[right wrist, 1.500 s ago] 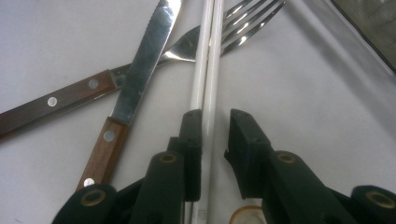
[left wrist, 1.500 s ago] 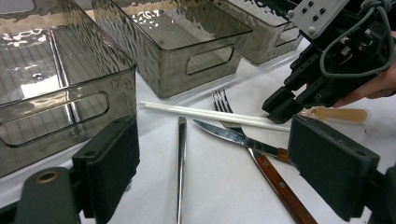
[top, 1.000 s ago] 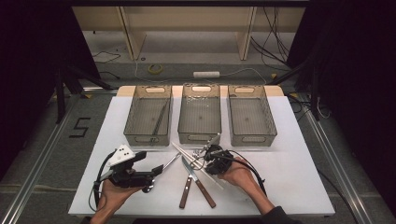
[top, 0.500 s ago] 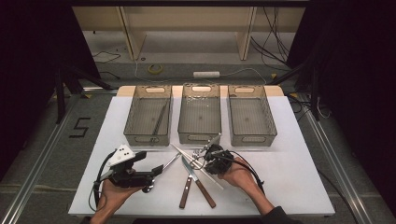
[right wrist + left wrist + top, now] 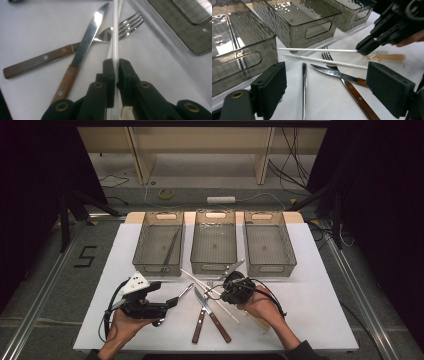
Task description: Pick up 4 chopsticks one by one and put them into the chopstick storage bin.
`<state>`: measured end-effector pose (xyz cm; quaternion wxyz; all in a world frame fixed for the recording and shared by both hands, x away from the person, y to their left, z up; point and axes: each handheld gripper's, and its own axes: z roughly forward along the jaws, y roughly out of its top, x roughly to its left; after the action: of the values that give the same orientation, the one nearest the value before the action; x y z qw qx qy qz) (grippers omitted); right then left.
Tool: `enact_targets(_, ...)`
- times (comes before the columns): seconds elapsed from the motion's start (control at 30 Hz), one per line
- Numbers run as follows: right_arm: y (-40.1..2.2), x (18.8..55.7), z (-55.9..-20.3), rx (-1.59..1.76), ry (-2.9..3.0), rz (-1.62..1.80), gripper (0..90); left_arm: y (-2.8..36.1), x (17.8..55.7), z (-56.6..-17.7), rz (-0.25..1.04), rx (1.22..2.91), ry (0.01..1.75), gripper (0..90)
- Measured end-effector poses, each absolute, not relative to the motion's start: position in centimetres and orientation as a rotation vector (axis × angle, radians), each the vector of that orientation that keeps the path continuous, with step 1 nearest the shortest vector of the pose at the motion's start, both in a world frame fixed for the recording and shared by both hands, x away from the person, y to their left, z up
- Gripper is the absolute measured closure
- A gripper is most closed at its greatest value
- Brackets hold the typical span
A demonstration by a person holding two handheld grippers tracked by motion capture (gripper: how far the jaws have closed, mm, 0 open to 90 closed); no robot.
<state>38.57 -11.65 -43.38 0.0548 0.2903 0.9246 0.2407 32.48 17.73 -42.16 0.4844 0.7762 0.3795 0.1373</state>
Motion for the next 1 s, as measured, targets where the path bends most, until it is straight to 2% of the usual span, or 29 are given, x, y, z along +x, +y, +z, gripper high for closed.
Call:
enact_targets(0.3,-11.7,37.0,-41.8,0.757,2.846,0.765,85.1,14.6,34.6,-41.3,0.344,2.028,0.781,16.6)
enact_targets(0.4,-11.5,36.6,-41.4,0.718,2.862,0.777,85.2,13.3,35.4,-41.4,0.304,2.107,0.718,16.7)
enact_targets(0.67,-11.1,35.5,-40.5,0.616,2.896,0.781,85.2,11.3,35.9,-41.9,0.309,2.3,0.586,18.8)
enact_targets(0.8,-11.0,35.2,-40.2,0.572,2.917,0.773,85.2,10.9,35.9,-42.0,0.308,2.364,0.551,21.8)
enact_targets(1.0,-10.9,35.1,-40.2,0.548,2.93,0.76,85.1,10.6,35.8,-42.4,0.315,2.44,0.496,31.4)
